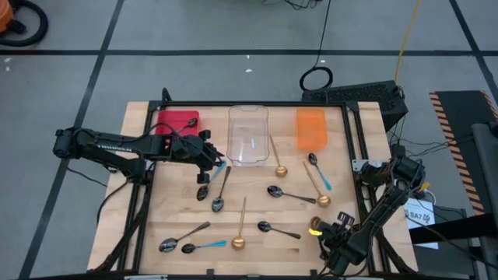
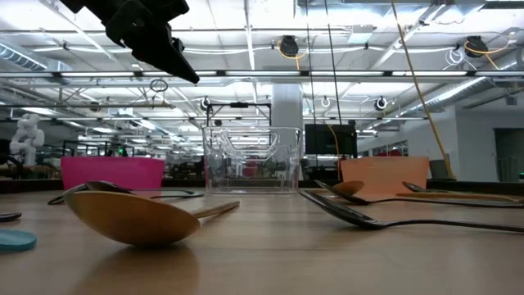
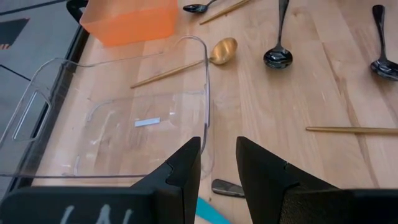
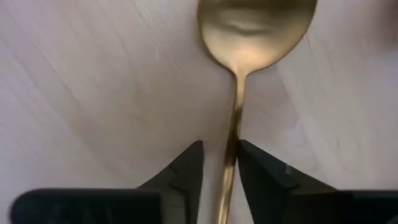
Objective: Sort silverware by color (type)
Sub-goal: Put the gold spoon into the transparent bin
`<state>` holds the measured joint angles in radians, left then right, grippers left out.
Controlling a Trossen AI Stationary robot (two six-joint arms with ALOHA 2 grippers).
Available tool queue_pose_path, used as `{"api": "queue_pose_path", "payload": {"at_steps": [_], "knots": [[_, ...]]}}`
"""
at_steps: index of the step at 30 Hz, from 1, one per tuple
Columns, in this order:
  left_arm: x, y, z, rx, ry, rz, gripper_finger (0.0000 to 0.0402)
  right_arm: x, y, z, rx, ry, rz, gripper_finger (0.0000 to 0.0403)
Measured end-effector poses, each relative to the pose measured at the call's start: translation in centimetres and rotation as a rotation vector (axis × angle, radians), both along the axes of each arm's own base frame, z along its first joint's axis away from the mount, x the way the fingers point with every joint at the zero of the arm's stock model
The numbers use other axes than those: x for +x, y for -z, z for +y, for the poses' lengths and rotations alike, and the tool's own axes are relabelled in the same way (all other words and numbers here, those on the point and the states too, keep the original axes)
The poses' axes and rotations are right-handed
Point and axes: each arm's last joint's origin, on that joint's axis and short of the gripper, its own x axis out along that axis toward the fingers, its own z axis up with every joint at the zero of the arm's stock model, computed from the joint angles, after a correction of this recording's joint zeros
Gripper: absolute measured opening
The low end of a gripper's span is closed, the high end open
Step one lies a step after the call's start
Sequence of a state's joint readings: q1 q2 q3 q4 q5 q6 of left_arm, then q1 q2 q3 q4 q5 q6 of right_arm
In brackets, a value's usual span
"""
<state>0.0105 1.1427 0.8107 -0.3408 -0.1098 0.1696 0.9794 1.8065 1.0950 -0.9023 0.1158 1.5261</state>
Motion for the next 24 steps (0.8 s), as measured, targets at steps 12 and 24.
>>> {"api": "queue_pose_path", "payload": {"at_steps": [12,24], "knots": [[0.0,0.0,0.0,-0.002,-0.002,-0.001,0.0111,0.1,0.0,0.0,0.003,0.03,-0.019,0.0008],[0.0,0.0,0.0,-0.001,-0.004,-0.001,0.0111,-0.3,-3.7,-1.2,0.072,0.149,-0.121,0.0004]]}}
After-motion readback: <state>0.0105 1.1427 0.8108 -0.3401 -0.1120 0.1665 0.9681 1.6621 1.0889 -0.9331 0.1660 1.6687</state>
